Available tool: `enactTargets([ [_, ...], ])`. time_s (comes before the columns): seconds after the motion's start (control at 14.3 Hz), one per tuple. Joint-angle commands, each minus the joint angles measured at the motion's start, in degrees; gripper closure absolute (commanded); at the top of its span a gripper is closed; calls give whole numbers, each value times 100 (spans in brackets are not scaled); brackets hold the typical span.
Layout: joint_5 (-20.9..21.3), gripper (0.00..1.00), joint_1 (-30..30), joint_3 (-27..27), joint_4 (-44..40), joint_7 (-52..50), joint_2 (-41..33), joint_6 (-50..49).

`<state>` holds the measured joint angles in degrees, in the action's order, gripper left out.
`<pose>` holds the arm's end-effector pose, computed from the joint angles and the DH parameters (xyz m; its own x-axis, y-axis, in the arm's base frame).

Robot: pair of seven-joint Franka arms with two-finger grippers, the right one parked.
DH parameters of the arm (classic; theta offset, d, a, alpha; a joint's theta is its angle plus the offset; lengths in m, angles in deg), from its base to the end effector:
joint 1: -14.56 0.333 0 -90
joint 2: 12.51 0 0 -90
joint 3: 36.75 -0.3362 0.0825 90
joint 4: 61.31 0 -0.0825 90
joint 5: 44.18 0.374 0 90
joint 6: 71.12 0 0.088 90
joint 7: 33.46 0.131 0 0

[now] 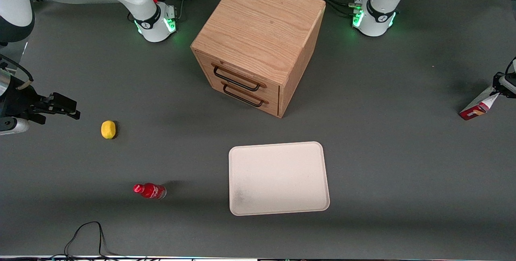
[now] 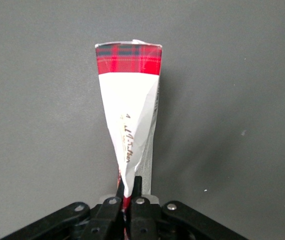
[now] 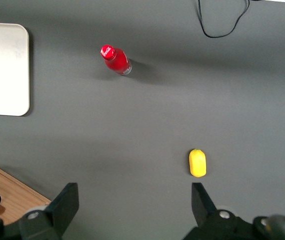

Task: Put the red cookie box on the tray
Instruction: 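Lift the cookie box upright with the left gripper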

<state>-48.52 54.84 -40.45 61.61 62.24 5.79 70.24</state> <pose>0.4117 0.3955 0.2560 0.6620 -0.7490 0.0268 -0.7492 -0.6624 -0.0055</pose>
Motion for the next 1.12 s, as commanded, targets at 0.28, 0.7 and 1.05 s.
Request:
enactTargets([
  [0.28, -50, 100, -64, -52, -601, 63, -554, -1152],
  [0.7, 573, 100, -55, -140, -2190, -270, -995, -3242],
  [1.05, 1039, 100, -107, -123, -3825, -324, -995, -4668],
])
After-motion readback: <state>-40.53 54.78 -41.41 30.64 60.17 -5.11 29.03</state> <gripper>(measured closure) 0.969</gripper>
